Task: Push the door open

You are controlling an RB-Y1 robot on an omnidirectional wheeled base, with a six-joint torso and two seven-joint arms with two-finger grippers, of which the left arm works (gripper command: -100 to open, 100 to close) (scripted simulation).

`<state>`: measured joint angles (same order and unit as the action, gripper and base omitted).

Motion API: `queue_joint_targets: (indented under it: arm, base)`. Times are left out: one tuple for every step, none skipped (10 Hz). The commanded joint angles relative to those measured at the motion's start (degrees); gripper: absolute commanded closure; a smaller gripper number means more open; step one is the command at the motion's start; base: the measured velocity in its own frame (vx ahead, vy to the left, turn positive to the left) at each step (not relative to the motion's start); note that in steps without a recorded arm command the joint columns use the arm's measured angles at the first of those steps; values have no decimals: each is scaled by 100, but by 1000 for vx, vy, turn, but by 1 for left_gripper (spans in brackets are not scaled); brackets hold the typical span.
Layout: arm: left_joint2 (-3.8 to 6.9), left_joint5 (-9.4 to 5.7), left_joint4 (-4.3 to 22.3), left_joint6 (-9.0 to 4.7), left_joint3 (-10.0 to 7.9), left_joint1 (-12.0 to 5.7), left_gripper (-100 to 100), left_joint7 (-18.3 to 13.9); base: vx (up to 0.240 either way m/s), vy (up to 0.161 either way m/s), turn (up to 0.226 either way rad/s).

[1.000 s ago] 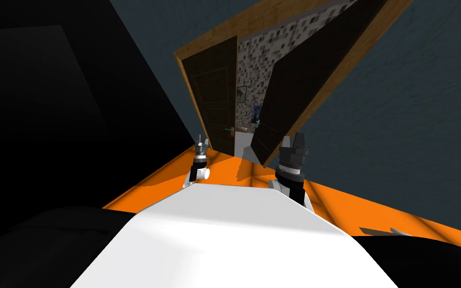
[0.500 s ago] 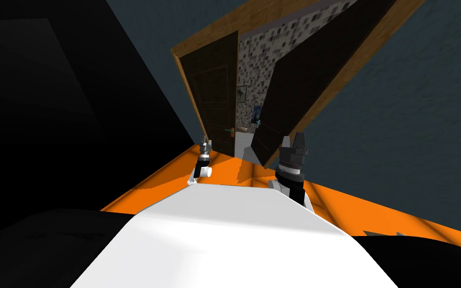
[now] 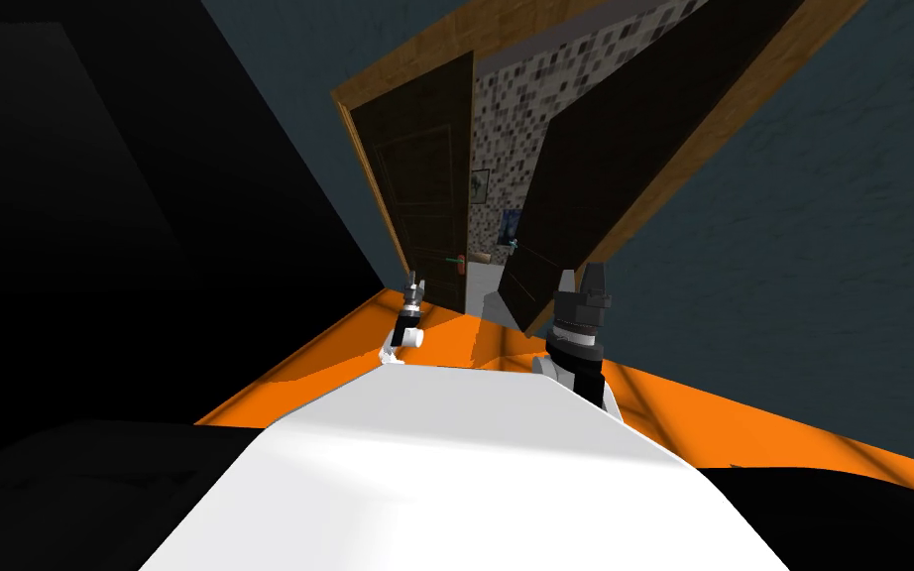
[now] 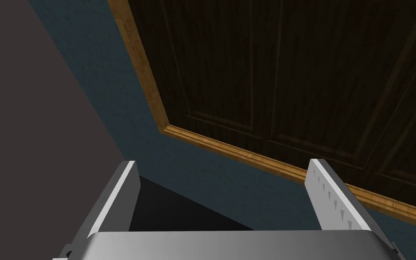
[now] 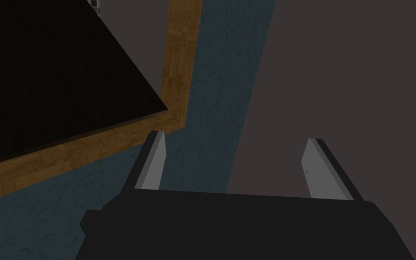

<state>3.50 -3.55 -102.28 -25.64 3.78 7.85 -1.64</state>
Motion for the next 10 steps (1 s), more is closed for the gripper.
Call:
queue_joint_targets:
  arm:
    - [9,12,282,0,-3,-156,-100,-7]
    - [13,25,457,0,3,-271,-100,-10]
    - [17,38,693,1,9,-386,-100,-13]
    - [16,51,858,1,15,-504,-100,-16]
    - [16,51,904,1,15,-504,-100,-16]
    - [14,64,1115,2,21,-623,-100,-19]
    - [13,77,1280,2,27,-741,-100,-22]
    - [13,77,1327,2,27,-741,-100,-22]
    - [11,90,1533,3,32,-859,-100,-25]
    - [3,103,1709,3,38,-978,-100,-28]
  base:
    - [64,13,-8]
    - [75,28,-17]
    - [84,33,-22]
    - [96,37,-22]
    - [65,30,-7]
    - [62,22,-10]
    - [74,35,-21]
    - [53,23,-10]
    - [61,21,-8]
    - [79,26,-20]
